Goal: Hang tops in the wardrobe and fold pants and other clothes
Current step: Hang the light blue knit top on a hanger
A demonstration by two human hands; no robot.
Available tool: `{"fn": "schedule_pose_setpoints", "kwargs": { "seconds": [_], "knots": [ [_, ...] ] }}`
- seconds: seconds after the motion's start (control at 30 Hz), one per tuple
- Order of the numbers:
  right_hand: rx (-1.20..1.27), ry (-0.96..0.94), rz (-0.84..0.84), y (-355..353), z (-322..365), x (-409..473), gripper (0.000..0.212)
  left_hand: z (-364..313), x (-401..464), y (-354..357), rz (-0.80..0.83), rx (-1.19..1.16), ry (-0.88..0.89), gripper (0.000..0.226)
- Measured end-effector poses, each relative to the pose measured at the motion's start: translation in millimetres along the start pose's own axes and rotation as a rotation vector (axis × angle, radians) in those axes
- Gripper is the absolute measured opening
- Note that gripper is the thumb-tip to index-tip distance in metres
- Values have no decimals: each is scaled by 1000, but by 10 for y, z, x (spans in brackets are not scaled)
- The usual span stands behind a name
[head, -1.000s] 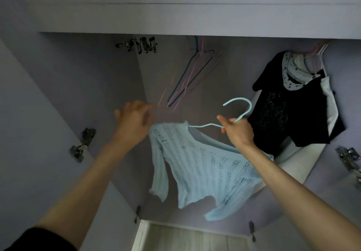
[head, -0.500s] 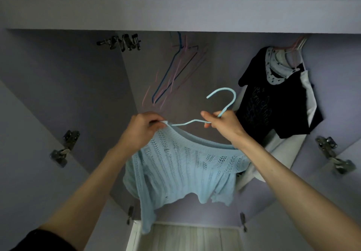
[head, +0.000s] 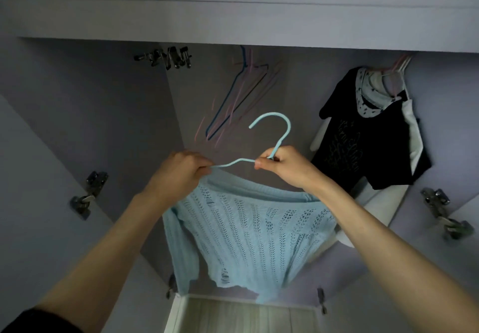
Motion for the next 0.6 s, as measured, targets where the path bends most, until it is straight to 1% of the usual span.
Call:
{"fn": "schedule_pose_setpoints", "kwargs": {
  "seconds": [0.1,0.13,0.2,0.23,0.27,0.3,0.33,0.37,0.4,0.43,0.47,0.5,0.53,0.6],
  "knots": [
    [12,-23,32,-7,-9,-5,7,-42,-47,-37,-164,-49,30,10],
    [31,-25,45,-18,-60,-24,3,-45,-53,-36,-193,-62,19,9],
    [-2,20,21,-101,-269,-59,19,-24,-72,-10,-219,-57,-18,8],
    [-110,86,-17,-182,-431,-83,31,0,-90,5,-239,-58,-28,8],
    [-259,193,-40,-265,-614,-124,46,30,-116,15,-260,-69,-39,8],
    [-356,318,-25,-325,-803,-179,59,73,-146,15,-280,-90,-63,11],
    [-371,420,14,-346,-991,-229,68,124,-179,8,-303,-114,-94,13],
    [-337,484,54,-337,-1148,-266,70,171,-195,-5,-326,-135,-118,14],
    [-298,505,65,-312,-1264,-276,64,212,-208,-20,-346,-150,-134,14],
    [-275,495,35,-297,-1341,-261,51,242,-215,-35,-356,-155,-145,15],
    [-267,461,-38,-294,-1389,-230,34,262,-221,-53,-357,-148,-152,14],
    [-261,416,-122,-303,-1399,-213,21,270,-226,-69,-353,-135,-151,14],
    [-245,381,-189,-317,-1394,-199,22,283,-235,-83,-347,-123,-149,13],
    [-183,333,-221,-324,-1397,-168,25,325,-265,-107,-343,-93,-158,11]
  ]
}}
Point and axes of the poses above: each hand's wrist, its own x-axis towards the middle knuckle, its own y-axis out of the palm, z = x × y, the point moved 4 cm from there along x, towards the middle knuckle, and after that the axes turned 15 degrees about z, right-handed, at the moved point
